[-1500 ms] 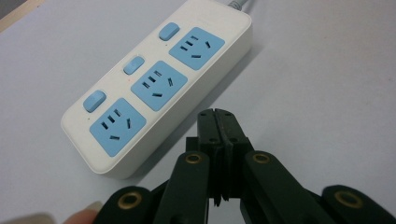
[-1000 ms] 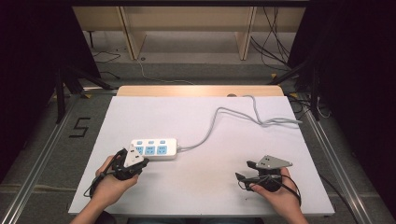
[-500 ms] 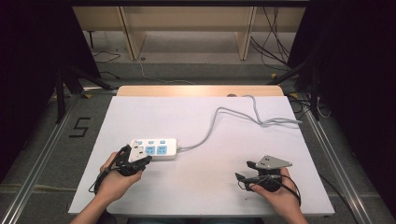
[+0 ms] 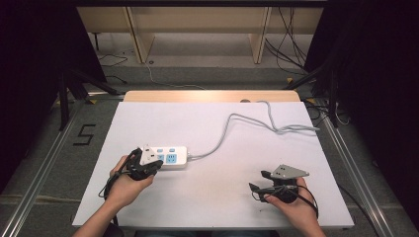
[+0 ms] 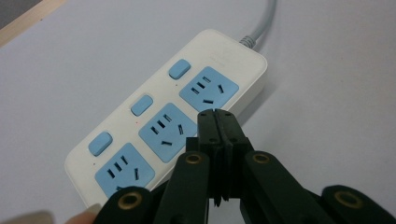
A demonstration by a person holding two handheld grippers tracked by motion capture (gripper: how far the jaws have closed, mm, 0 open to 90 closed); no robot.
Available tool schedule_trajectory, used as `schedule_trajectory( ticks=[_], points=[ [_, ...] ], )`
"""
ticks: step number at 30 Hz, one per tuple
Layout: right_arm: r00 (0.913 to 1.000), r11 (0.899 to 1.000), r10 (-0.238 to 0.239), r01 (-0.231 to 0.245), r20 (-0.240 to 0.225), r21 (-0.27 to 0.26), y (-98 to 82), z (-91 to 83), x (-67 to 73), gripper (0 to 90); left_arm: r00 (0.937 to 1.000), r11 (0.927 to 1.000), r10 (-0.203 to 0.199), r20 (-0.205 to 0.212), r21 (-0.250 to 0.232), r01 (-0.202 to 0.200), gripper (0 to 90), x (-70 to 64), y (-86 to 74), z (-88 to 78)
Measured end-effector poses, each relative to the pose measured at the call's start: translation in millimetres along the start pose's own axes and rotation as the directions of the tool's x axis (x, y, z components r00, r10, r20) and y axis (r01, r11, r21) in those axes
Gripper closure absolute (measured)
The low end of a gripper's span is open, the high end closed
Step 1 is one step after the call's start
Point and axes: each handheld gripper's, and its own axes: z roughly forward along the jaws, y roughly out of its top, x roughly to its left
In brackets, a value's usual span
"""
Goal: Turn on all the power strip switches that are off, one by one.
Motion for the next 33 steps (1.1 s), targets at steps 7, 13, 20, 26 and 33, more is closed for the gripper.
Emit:
schedule_trajectory(
  ticks=[7,13,20,26,33],
  points=[
    [1.0000,1.000,-0.001,0.001,0.000,-0.001,-0.1,0.2,0.2,34.3,1.0000,1.0000,0.002,-0.005,-0.003,-0.002,89.2,0.8,5.5,1.5],
    [1.0000,1.000,-0.001,0.001,0.000,0.003,-0.1,0.0,0.0,34.3,0.9999,1.0000,-0.008,-0.011,-0.001,0.008,89.3,3.4,9.6,2.5],
    [1.0000,1.000,0.002,-0.002,0.000,0.002,-0.1,-0.1,0.1,34.3,0.9998,0.9998,-0.017,-0.008,0.005,0.017,89.3,5.3,13.4,5.0],
    [1.0000,1.000,0.000,0.000,0.000,0.000,0.0,-0.1,0.0,34.3,0.9999,0.9998,-0.016,-0.006,0.014,0.016,89.2,6.7,16.3,6.9],
    [1.0000,1.000,0.001,-0.001,0.002,-0.001,0.1,-0.4,-0.1,34.3,0.9998,0.9996,-0.021,-0.002,0.016,0.021,89.2,7.8,20.3,9.4]
  ],
)
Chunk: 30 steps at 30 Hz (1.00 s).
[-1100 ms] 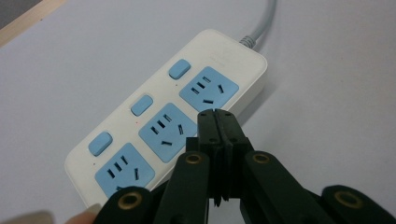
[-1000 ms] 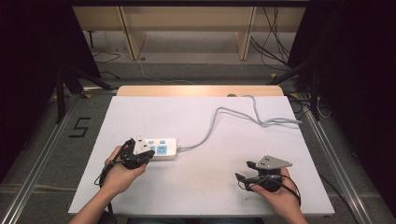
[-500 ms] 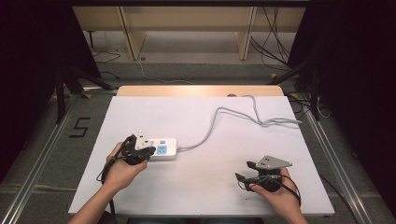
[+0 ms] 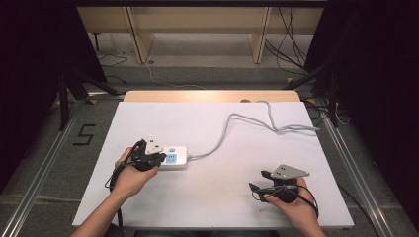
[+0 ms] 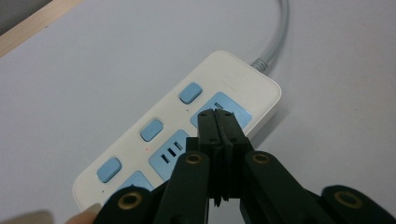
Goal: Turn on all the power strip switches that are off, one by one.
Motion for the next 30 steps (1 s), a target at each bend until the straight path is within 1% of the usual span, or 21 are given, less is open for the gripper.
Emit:
schedule_trajectory(
  ticks=[9,13,14,15,22,23,27,30],
  points=[
    [1.0000,1.000,-0.001,0.001,-0.001,-0.001,0.2,-0.4,0.0,33.9,1.0000,1.0000,0.000,-0.003,0.006,0.000,89.3,1.6,5.1,2.6],
    [1.0000,1.000,0.000,0.000,-0.001,-0.007,0.6,-0.5,0.1,33.5,1.0000,1.0000,-0.002,0.002,0.009,0.002,89.3,2.3,7.7,4.8],
    [1.0000,1.000,0.000,0.000,-0.001,-0.006,0.5,-0.4,0.1,33.5,1.0000,0.9999,0.004,0.002,0.016,-0.004,89.2,2.8,8.4,4.9],
    [1.0000,1.000,-0.001,0.001,-0.002,-0.006,0.5,-0.3,0.0,33.3,1.0000,0.9999,-0.003,0.002,0.013,0.003,89.2,2.5,8.9,5.9],
    [1.0000,1.000,0.003,-0.003,-0.003,-0.012,0.7,-0.6,0.2,32.3,1.0000,0.9998,-0.005,0.005,0.019,0.005,89.2,5.1,12.9,9.2],
    [1.0000,1.000,-0.003,0.003,-0.003,-0.009,0.6,-0.6,0.1,32.3,1.0000,0.9998,-0.007,0.004,0.019,0.007,89.2,5.4,13.5,9.7],
    [1.0000,1.000,-0.004,0.004,-0.005,-0.009,0.6,-0.6,0.2,32.3,1.0000,0.9996,-0.006,0.004,0.028,0.006,89.2,6.4,15.3,11.7],
    [1.0000,1.000,-0.004,0.004,-0.004,-0.008,0.6,-0.6,0.3,32.3,0.9999,0.9996,-0.011,0.004,0.026,0.011,89.2,6.7,16.7,13.6]
  ],
)
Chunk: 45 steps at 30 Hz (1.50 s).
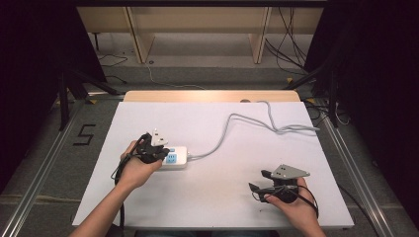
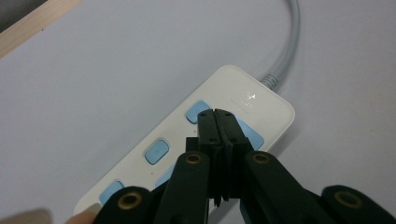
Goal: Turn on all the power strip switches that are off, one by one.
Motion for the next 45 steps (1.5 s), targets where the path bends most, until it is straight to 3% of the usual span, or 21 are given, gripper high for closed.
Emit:
schedule_trajectory(
  ticks=[19,45],
  points=[
    [1.0000,1.000,-0.002,0.002,0.000,0.004,-0.4,0.3,-0.4,32.3,0.9999,0.9995,-0.013,0.005,0.028,0.012,89.2,6.4,14.1,12.2],
    [1.0000,1.000,0.001,-0.001,0.001,0.006,-0.7,0.6,-0.6,32.3,0.9986,0.9923,-0.044,0.030,0.118,0.040,89.2,13.4,25.3,39.1]
  ],
)
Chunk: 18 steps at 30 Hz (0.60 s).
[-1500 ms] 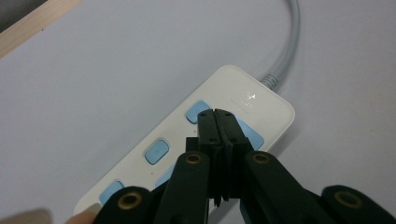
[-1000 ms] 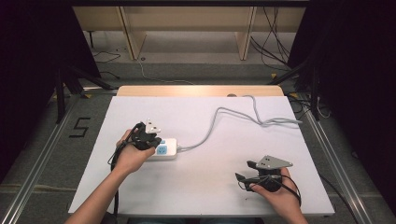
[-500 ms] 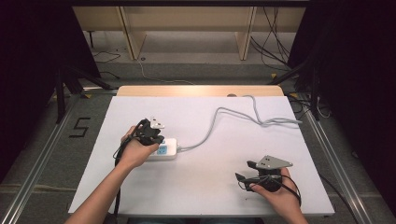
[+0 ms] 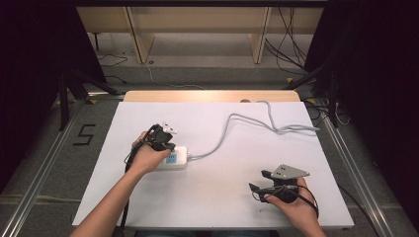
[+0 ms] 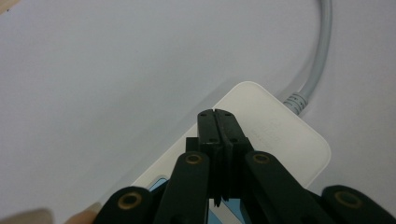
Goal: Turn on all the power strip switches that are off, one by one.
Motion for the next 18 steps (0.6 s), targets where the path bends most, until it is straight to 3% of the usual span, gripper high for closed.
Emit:
schedule_trajectory(
  ticks=[18],
  points=[
    [1.0000,1.000,-0.002,0.002,0.001,0.001,-0.1,-0.1,-0.3,32.4,1.0000,0.9996,0.004,-0.005,0.028,-0.003,89.2,0.7,2.6,7.7]
  ],
)
